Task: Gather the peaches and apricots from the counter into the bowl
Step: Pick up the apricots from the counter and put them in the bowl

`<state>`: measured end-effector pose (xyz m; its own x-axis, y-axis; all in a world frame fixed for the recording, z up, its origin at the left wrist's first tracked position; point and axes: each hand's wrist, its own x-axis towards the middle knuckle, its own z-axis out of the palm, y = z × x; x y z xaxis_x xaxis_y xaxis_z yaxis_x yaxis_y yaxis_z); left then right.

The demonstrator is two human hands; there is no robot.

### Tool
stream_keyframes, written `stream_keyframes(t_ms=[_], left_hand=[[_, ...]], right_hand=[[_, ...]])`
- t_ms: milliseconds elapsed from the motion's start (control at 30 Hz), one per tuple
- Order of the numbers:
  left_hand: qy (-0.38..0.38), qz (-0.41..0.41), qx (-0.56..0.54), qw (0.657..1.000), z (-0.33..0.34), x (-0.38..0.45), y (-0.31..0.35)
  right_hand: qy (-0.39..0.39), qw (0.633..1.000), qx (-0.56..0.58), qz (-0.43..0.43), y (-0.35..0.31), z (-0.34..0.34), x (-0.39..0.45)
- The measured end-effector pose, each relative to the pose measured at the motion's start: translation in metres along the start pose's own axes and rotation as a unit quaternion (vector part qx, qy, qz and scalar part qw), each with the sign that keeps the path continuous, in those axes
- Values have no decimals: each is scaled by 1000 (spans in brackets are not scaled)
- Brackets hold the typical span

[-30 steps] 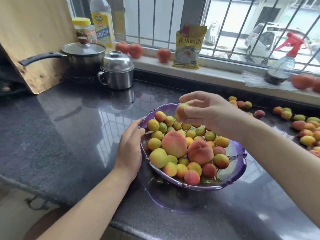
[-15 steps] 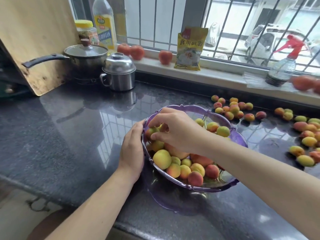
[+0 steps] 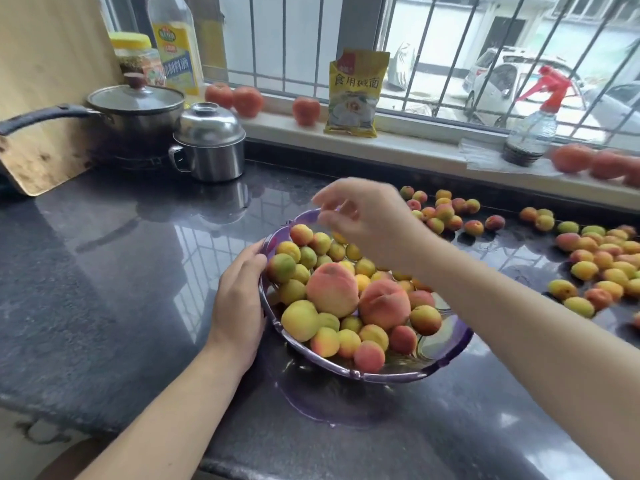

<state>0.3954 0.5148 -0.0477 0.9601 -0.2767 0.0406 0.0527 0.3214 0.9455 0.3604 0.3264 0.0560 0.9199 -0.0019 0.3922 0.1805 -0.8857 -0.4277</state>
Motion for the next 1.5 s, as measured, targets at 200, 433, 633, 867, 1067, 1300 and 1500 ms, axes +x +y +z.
stream_keyframes(t_ms=[200, 433, 633, 867, 1067, 1300, 1500], left_hand=[[-6, 8, -19, 1000, 1, 1, -2], [-9, 10, -19, 1000, 1, -1, -1], [-3, 8, -5, 1000, 2, -3, 1], [-1, 19, 7, 1000, 3, -5, 4], [-1, 21, 13, 1000, 3, -5, 5], [-2, 19, 25, 1000, 3, -5, 5], [9, 10, 29, 999, 1, -5, 4]], right_hand=[[122, 966, -102, 203, 131, -42, 2], [45, 928, -339, 150, 194, -22, -18], [-20, 905, -414, 97, 192, -9, -3], [-18, 892, -440, 103, 193, 1, -4], [89, 940, -297, 145, 186, -12, -14], [143, 971, 20, 192, 112, -53, -14], [-45, 967, 221, 120, 7, -48, -22]])
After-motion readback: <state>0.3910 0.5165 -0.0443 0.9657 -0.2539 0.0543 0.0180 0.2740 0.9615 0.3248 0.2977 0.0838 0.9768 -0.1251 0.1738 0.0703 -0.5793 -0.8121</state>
